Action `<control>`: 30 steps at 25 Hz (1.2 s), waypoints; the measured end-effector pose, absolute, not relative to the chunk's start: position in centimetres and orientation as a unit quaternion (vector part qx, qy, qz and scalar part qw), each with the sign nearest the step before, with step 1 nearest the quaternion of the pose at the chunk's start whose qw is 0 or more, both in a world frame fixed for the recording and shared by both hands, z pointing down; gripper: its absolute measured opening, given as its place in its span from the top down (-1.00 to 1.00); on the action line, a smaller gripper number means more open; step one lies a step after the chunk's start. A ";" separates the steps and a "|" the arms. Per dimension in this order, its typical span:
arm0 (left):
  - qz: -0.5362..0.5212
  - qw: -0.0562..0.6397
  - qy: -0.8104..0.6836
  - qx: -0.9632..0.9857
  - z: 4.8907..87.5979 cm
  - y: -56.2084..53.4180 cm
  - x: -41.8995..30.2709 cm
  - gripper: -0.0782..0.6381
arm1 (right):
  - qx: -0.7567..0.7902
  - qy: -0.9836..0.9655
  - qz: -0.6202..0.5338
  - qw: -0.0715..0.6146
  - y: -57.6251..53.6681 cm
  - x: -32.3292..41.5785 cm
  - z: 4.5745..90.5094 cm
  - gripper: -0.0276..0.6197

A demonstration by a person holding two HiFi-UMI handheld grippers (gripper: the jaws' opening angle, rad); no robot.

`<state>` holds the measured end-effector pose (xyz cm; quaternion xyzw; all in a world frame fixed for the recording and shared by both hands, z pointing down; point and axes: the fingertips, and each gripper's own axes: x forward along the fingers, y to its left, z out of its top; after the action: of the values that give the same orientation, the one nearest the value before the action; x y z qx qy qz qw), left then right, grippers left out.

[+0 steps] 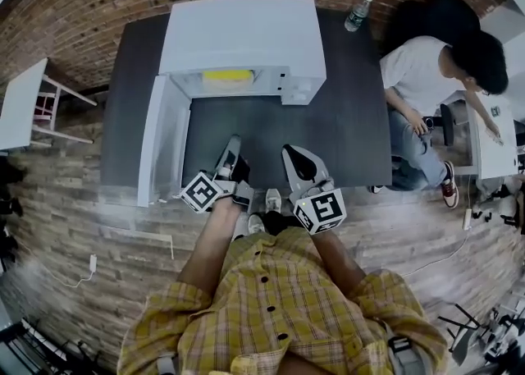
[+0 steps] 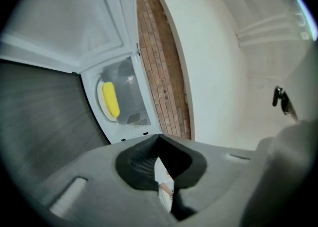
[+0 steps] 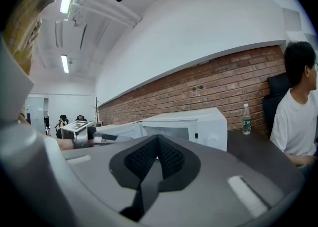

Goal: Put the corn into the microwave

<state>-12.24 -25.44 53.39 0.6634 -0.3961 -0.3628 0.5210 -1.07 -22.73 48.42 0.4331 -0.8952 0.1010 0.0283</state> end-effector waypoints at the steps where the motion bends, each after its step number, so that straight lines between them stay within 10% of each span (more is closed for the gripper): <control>1: -0.346 0.506 -0.404 0.679 53.1 -24.6 -12.5 0.79 | 0.432 -0.896 0.100 0.027 -22.3 -1.3 48.1 0.91; 30: -0.047 0.123 -0.505 0.853 45.8 -15.6 -9.7 0.79 | 0.422 -0.902 0.089 0.012 -16.3 -1.2 45.8 0.91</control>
<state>-9.67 -15.63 45.84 0.8530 -0.5049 -0.0473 0.1230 -1.21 -16.33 45.78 0.4216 -0.9023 0.0886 0.0120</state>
